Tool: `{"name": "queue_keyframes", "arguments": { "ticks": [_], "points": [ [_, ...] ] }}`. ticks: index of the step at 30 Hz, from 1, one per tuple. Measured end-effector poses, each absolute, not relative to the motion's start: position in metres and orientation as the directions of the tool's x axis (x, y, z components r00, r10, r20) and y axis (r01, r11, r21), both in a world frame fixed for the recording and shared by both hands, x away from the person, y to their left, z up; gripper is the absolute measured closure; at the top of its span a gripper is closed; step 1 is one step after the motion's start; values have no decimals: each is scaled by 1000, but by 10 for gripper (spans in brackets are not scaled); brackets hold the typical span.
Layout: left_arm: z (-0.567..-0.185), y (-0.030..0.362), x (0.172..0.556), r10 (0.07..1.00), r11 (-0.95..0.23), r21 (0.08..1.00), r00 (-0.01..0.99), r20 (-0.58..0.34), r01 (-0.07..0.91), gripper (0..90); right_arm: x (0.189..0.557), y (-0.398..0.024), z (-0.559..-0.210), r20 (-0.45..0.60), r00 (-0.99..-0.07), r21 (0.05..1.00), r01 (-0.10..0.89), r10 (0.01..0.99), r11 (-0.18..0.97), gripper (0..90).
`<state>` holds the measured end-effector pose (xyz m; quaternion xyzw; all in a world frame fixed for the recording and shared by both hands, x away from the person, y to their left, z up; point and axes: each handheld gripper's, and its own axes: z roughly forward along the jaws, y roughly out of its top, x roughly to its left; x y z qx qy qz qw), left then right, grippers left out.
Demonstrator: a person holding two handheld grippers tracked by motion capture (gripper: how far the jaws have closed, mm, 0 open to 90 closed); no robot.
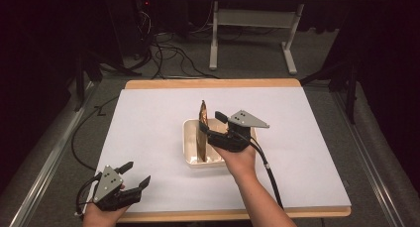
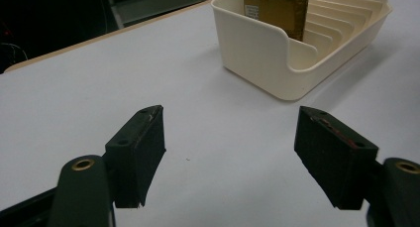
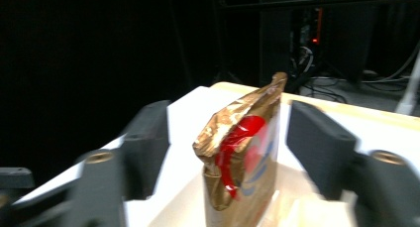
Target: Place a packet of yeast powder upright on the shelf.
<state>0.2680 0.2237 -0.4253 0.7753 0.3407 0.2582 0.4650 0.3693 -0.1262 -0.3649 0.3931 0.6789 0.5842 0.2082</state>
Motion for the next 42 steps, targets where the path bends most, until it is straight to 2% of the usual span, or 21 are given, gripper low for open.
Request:
{"name": "queue_keyframes", "arguments": {
  "ticks": [1, 7, 17, 25, 42],
  "points": [
    [-426, 224, 268, 768, -338, 896, 635, 85, 289, 284, 369, -127, -363, 160, -602, 960, 281, 782, 20, 212],
    [-426, 223, 269, 768, -336, 896, 636, 82, 291, 284, 369, -132, -361, 148, -598, 954, 298, 787, 47, 119],
    [-426, 225, 269, 770, -335, 896, 633, 82, 292, 284, 358, -155, -358, 126, -582, 952, 298, 804, 67, 139],
    [-427, 223, 270, 771, -343, 891, 631, 86, 298, 284, 342, -194, -358, 123, -578, 947, 311, 807, 79, 148],
    [-430, 223, 272, 782, -349, 880, 617, 86, 321, 284, 308, -300, -395, 117, -437, 923, 380, 892, 65, 171]
  ]
}}
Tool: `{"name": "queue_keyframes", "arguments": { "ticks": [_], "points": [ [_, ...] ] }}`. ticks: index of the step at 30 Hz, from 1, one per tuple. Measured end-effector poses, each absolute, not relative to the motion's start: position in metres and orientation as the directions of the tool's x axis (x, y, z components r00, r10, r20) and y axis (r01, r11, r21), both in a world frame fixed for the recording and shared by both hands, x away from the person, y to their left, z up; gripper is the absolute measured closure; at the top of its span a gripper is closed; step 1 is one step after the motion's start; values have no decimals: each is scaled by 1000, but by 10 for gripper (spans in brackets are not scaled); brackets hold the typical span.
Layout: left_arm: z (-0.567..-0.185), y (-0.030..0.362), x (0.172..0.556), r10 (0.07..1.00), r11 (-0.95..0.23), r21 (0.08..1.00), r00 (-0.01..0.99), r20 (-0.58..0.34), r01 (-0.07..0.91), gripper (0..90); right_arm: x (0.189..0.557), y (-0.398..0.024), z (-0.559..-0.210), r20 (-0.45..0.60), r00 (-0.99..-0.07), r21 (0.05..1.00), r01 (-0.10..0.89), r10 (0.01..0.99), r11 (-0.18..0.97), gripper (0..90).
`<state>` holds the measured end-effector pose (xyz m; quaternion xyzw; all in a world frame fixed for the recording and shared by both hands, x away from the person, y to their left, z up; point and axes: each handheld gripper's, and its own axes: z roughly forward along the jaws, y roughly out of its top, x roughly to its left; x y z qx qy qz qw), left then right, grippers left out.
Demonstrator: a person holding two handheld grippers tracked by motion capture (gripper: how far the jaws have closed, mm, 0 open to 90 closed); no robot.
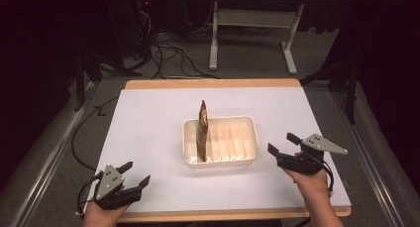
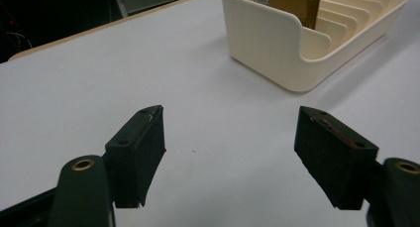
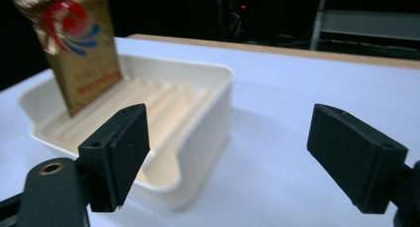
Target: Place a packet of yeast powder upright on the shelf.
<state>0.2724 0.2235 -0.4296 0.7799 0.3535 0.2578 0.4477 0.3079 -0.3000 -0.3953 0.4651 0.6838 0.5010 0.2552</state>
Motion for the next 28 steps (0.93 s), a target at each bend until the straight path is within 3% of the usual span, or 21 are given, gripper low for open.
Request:
{"name": "queue_keyframes", "arguments": {
  "ticks": [8, 11, 28],
  "points": [
    [-433, 220, 275, 776, -368, 868, 624, 89, 334, 284, 278, -344, -433, 117, -337, 908, 417, 934, 37, 229],
    [-434, 218, 276, 774, -372, 862, 627, 85, 343, 284, 272, -350, -449, 101, -350, 885, 460, 931, 77, 212],
    [-433, 219, 274, 770, -371, 866, 632, 85, 336, 283, 276, -347, -453, 93, -356, 885, 458, 930, 86, 216]
  ]
}}
